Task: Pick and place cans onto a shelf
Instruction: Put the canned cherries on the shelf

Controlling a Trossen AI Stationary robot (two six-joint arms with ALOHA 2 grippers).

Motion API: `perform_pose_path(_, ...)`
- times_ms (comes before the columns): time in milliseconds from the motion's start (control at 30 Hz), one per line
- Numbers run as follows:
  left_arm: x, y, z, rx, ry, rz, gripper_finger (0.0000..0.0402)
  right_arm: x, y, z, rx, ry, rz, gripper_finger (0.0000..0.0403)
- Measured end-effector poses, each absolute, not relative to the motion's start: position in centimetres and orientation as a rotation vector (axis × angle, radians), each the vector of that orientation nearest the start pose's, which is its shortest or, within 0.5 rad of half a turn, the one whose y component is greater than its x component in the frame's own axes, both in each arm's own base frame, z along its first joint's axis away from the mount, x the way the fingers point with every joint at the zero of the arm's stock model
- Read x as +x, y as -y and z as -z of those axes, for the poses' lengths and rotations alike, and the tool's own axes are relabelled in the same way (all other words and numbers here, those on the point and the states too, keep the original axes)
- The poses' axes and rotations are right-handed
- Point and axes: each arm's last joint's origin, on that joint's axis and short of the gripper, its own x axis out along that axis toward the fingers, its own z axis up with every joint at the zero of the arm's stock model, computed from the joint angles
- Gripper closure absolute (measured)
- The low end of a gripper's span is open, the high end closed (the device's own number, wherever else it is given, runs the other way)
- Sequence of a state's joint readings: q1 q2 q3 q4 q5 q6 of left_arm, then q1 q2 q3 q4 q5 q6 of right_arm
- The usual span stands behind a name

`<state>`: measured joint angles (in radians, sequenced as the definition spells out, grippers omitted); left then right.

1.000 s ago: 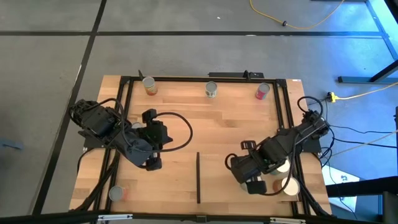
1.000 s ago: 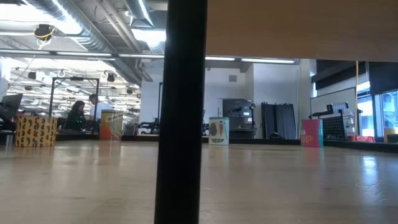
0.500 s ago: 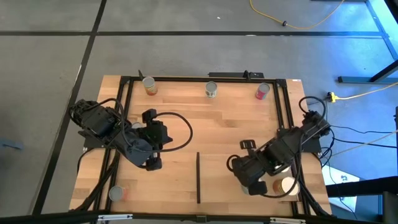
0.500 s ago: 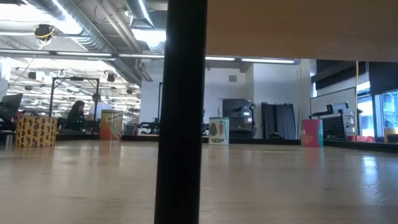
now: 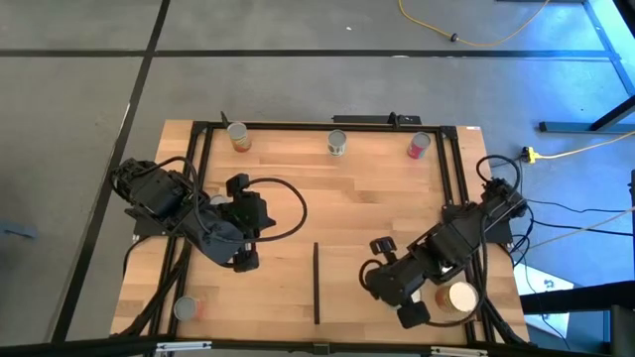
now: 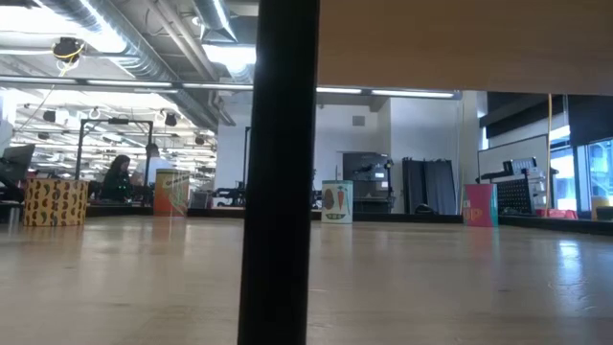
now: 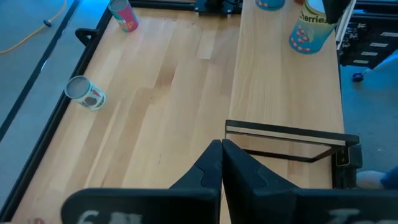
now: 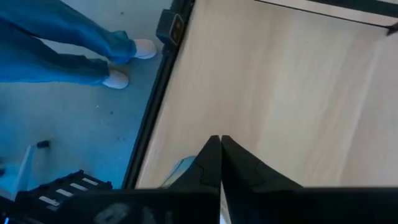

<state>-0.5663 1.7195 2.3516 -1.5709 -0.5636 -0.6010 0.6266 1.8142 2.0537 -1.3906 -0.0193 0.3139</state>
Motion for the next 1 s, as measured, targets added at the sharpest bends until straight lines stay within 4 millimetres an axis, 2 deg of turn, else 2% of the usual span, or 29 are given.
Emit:
perform_pose_path(267, 24.1, 13.5, -48.3, -0.086, -0.748, -0.237, 0.0402, 29.2, -21.3, -37.0, -0.081, -1.245, -0.417, 0.0397)
perform_pose_path(433, 24.1, 13.5, -48.3, -0.088, -0.748, -0.238, 0.0402, 29.1, -21.4, -37.0, -0.061, -1.259, -0.422, 0.0397)
perform_pose_path(700, 24.0, 13.6, -48.3, -0.085, -0.748, -0.232, 0.0402, 28.3, -20.8, -36.6, -0.028, -1.376, -0.320, 0.0397)
perform_pose_path(1000, 23.6, 14.3, -48.3, -0.079, -0.747, -0.209, 0.0402, 27.3, -21.1, -36.5, -0.028, -1.442, -0.281, 0.0397)
